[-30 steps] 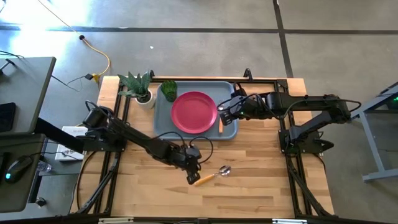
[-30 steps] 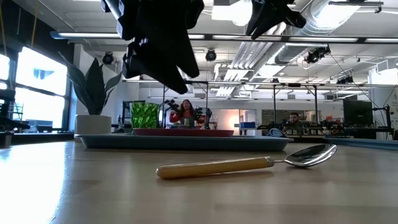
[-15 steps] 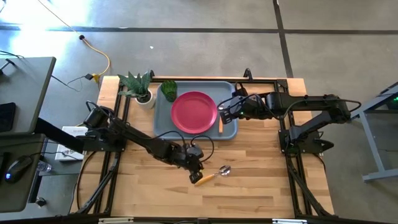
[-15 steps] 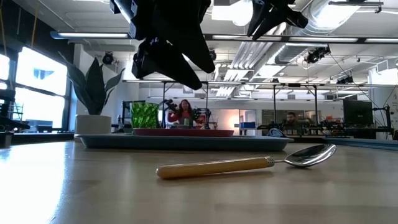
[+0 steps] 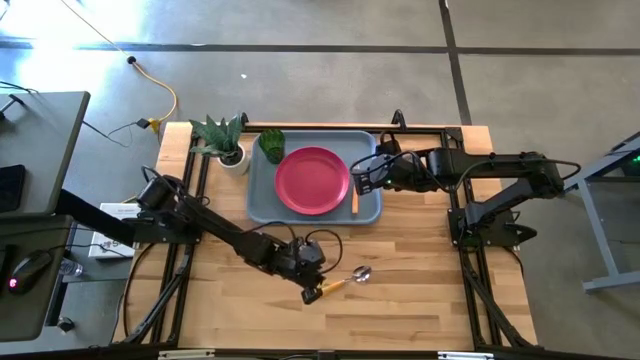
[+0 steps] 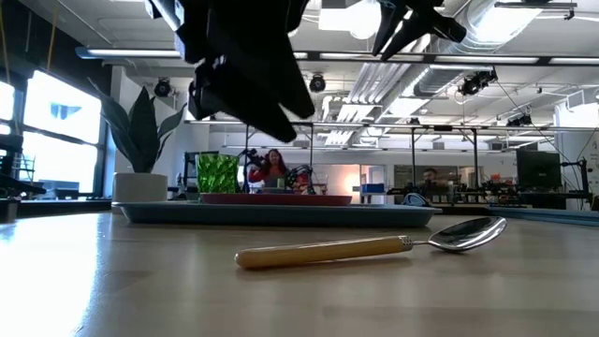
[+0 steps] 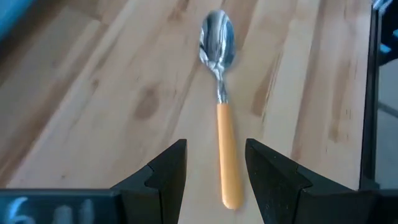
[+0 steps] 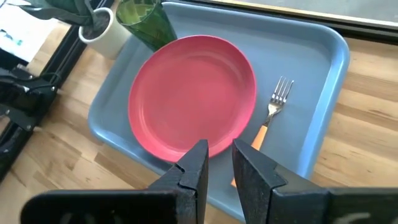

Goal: Pick and place plate/cup/fork/spoon on tray
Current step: Put the orange spoon on the blue tray to the right of the orange fork

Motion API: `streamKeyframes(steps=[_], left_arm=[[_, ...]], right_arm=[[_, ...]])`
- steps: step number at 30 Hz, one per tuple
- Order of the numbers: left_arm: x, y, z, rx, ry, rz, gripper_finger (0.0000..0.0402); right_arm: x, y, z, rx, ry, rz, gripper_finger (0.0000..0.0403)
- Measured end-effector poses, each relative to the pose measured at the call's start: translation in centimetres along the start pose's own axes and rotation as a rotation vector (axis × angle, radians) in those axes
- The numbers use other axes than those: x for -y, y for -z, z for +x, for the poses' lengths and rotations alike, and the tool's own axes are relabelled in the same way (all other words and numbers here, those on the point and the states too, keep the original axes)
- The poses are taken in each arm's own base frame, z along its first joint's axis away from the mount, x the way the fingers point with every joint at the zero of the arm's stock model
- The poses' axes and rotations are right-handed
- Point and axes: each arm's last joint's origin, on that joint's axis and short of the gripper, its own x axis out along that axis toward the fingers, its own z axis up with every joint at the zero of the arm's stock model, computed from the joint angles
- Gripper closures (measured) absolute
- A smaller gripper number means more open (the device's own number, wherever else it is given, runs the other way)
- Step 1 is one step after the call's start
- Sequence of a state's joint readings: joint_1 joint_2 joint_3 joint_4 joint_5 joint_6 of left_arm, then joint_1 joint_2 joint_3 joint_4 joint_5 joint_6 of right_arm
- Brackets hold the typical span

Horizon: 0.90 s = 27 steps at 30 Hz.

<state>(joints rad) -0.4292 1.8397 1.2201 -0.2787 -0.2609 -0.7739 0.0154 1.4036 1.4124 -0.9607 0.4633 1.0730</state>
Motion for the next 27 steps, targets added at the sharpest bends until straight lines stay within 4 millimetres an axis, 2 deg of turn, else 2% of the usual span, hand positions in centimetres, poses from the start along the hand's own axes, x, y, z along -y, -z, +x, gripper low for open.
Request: streamKeyframes(steps=[3,9,19,27], left_arm=[[0.2,0.3,0.8,-0.023,0.041,-0.003,0.0247],[0.1,-0.2,0.9,-0.020,0.055,0.024,0.0247],[1.0,-3.9,0.1,0.071,0.102,0.073,0.0247],[0.5,-4.4,0.2,0.072,0.083,0.063,0.0248]], right_arm=[[0.0,0.0,0.0,0.000,0.000,0.002,0.0339],[-0.2,0.2,0.5,-0.008,0.014,-0.005,0.0339],[-0.4,0.5,1.2,-0.026,0.033,-0.017,0.0339],[-0.4,0.5,1.2,-0.026,0.033,-0.018,0.0339]])
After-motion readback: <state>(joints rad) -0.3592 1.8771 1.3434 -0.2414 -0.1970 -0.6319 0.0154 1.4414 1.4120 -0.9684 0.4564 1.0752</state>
